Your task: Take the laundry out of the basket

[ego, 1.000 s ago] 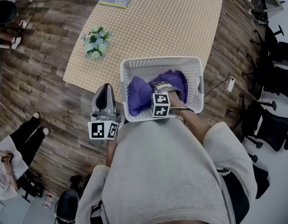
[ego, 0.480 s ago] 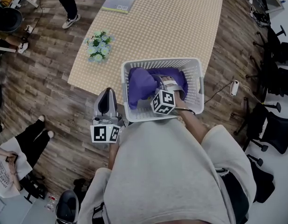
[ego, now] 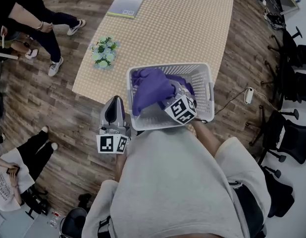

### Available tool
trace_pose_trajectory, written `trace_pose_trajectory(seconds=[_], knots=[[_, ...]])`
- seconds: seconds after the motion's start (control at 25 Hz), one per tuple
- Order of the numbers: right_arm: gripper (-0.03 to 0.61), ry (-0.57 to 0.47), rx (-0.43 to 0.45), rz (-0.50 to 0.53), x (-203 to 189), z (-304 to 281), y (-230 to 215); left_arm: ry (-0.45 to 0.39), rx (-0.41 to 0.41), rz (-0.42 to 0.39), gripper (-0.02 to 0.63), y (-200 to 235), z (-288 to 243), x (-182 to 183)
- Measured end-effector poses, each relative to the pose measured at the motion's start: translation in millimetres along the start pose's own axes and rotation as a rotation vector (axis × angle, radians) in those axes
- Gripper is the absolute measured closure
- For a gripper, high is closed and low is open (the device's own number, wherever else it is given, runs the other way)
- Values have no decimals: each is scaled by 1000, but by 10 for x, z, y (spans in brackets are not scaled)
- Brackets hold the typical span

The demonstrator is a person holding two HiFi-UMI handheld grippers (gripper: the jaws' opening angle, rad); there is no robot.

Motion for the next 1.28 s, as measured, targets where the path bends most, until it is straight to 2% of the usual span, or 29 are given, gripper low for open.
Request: trace_pose_trajectory(seconds=[0.2, 0.28, 0.36, 0.64, 0.96, 1.28], knots=[[400, -291, -96, -361, 457, 398, -199, -16, -14, -9, 603, -60, -30, 67], [400, -379, -133, -459, 556, 524, -271, -17, -20, -16, 603, -96, -29, 78], [402, -432, -157, -502, 604, 621, -324, -18, -26, -24, 603, -144, -25, 92], [402, -474, -173, -426, 734, 863, -398, -40, -29, -68, 603, -318, -23, 207], [403, -574, -138, -432, 873, 1204, -439, -72, -6, -133, 603, -670, 129, 324], [403, -659, -127, -334, 1195, 1578, -331, -154, -29, -155, 603, -959, 326, 517]])
Point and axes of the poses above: the fingertips, and each gripper's own axes: z backward along the fingers, y to its left, x out of its top, the point moved 5 cm from there along z, backward along the fingers, and after that the axes turned 13 degrees about -y, right-handed, at the moved point
